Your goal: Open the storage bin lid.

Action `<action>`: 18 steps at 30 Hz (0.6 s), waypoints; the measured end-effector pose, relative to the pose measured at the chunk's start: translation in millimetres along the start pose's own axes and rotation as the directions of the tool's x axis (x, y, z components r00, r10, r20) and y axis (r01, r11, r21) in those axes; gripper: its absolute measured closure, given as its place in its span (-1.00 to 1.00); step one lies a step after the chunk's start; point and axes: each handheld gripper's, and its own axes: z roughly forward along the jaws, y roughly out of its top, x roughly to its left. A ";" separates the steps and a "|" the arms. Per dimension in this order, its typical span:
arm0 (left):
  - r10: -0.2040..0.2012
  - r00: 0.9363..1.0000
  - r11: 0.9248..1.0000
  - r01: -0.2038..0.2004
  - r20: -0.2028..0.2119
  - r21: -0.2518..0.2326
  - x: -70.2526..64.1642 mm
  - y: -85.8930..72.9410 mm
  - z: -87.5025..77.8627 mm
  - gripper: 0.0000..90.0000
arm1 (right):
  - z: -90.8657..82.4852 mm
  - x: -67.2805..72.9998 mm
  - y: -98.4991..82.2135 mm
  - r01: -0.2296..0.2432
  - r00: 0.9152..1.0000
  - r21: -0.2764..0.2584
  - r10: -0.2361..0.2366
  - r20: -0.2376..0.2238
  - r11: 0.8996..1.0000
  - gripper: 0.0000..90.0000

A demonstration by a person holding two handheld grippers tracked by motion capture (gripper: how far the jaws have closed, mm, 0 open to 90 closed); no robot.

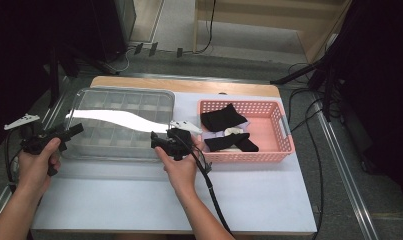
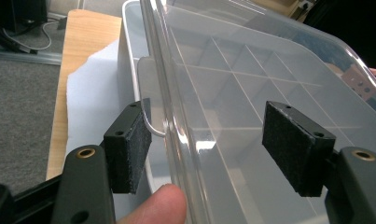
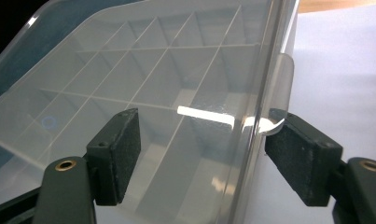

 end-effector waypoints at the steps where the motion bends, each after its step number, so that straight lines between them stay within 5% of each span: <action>1: 0.000 1.000 1.000 0.000 0.000 0.000 0.0 0.0 0.0 -0.23 | 0.0 0.0 0.0 0.000 1.000 0.000 0.000 0.000 1.000 -0.38; 6: 0.008 1.000 1.000 -0.008 0.000 -0.008 -4.7 -5.0 -6.7 -0.23 | -10.5 2.6 -4.5 0.001 1.000 -0.012 -0.001 -0.012 1.000 -0.35; 9: 0.011 0.999 1.000 -0.012 0.038 0.006 -10.2 -9.2 -7.9 -0.19 | -14.1 3.8 -6.4 -0.012 0.999 -0.012 0.012 -0.036 1.000 -0.38; 10: 0.046 0.999 0.999 -0.046 -0.005 0.010 -14.7 -11.7 -7.1 -0.29 | -16.1 4.8 -8.6 0.002 1.000 -0.021 -0.002 -0.024 1.000 -0.37; 18: 0.005 1.000 1.000 -0.005 0.007 0.000 -15.2 -17.7 -10.3 -0.27 | -14.2 -2.1 -22.1 -0.032 0.998 0.011 0.033 -0.053 0.999 -0.36</action>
